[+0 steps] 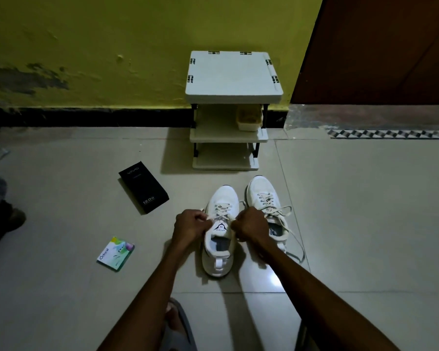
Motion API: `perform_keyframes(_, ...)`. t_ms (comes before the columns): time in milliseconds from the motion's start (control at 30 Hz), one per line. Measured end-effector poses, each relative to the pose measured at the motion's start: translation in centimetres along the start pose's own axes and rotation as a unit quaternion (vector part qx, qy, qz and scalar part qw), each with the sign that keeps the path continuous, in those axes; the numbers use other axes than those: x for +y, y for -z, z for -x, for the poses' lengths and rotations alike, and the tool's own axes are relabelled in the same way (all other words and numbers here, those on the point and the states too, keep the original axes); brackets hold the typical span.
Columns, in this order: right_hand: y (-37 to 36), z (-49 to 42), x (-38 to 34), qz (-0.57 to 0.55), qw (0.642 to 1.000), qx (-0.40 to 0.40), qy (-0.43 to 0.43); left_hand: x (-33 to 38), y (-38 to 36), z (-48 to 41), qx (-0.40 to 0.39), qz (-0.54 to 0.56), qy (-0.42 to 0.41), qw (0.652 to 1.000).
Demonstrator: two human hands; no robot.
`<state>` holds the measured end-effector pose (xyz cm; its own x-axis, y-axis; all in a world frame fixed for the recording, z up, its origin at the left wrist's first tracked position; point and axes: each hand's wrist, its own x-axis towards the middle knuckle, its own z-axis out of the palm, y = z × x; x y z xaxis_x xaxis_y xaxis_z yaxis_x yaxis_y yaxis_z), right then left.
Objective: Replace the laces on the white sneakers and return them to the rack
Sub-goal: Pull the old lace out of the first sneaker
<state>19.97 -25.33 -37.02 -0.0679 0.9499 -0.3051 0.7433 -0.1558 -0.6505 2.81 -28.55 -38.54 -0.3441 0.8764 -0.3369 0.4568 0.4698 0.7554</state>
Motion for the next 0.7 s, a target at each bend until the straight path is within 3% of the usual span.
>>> perform_keyframes(100,0.3,-0.2,-1.9,0.134,0.982,0.053,0.121,0.8,-0.1,0.3,-0.011,-0.068,-0.053,0.996)
perform_keyframes(200,-0.2,-0.9,-3.2,0.259,0.94,0.025,0.22,1.0,0.2,0.3,-0.052,-0.065,-0.04,0.996)
perform_keyframes(367,-1.2,-1.6,-4.0,0.379,0.884,-0.02,0.275,1.0,0.8,-0.2,-0.082,-0.049,-0.012,0.995)
perform_keyframes(433,-1.3,-1.5,-4.2,0.371,0.885,-0.035,0.279,1.1,0.8,0.1,-0.071,-0.06,-0.011,0.996)
perform_keyframes(500,-0.7,-1.7,-4.2,0.316,0.921,-0.016,0.228,1.0,0.6,0.2,-0.049,-0.066,-0.016,0.997)
perform_keyframes(567,0.2,-2.6,-3.3,0.159,0.978,0.072,0.116,1.0,0.4,0.2,-0.038,-0.074,-0.013,0.996)
perform_keyframes(633,1.5,-3.5,-1.8,0.014,0.99,0.137,-0.017,1.0,0.2,0.0,-0.046,-0.078,-0.002,0.996)
perform_keyframes(700,1.7,-3.4,-0.5,0.008,0.99,0.129,-0.06,1.1,0.0,0.0,-0.055,-0.077,0.001,0.995)
